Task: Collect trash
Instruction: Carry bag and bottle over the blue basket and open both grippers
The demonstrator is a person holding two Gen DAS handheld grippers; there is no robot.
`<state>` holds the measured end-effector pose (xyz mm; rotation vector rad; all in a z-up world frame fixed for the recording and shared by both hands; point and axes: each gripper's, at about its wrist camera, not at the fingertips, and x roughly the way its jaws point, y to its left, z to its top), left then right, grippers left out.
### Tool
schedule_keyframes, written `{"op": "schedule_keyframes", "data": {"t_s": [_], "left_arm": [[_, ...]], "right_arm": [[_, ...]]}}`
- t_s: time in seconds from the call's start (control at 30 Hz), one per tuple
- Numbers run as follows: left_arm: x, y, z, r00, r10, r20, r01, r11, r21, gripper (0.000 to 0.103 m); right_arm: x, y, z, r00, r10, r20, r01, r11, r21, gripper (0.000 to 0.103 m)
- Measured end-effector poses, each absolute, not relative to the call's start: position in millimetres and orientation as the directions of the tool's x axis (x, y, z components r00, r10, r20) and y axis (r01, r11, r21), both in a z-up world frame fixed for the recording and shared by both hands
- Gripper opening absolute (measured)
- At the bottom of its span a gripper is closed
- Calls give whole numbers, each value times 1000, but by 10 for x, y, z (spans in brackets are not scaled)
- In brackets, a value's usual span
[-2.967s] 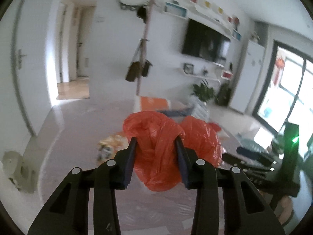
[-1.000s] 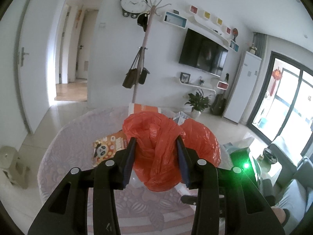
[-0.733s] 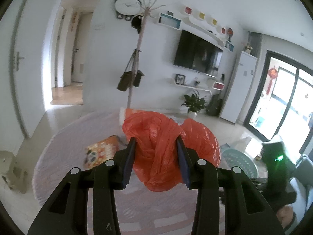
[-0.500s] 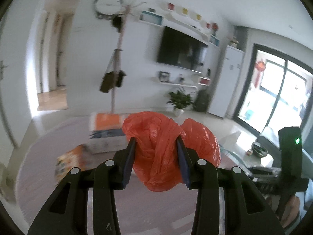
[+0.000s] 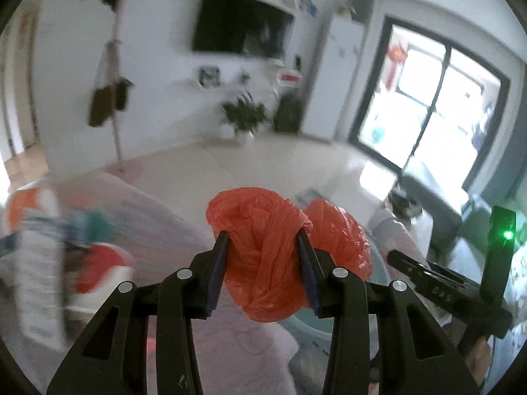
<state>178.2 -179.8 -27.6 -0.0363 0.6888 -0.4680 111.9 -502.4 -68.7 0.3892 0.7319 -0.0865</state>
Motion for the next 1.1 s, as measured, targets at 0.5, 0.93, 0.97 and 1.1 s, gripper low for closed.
{"op": "schedule_keyframes", "data": {"t_s": [0.5,0.93,0.97,1.1], "left_arm": [[2104,-2341,-990,479,-442,-759,505,845,-174,74],[1537,-1932,-488,595,-492,-636,507,843,-179,74],[1497,-1895,-447,607,-490,-626,499,848,-179,74],[1318,-1631,-288,656,-477,-585,461,867,-190,74]], "right_arm": [[1295,-5345,-1281,646,67,-760,334,871,360,46],[1101,-5020,-870,704,91,-705,232,908,349,46],[1083,-4973,-835,708,94,-700,220,912,346,46],[995,-4644,-609,742,124,-659,132,936,325,46]]}}
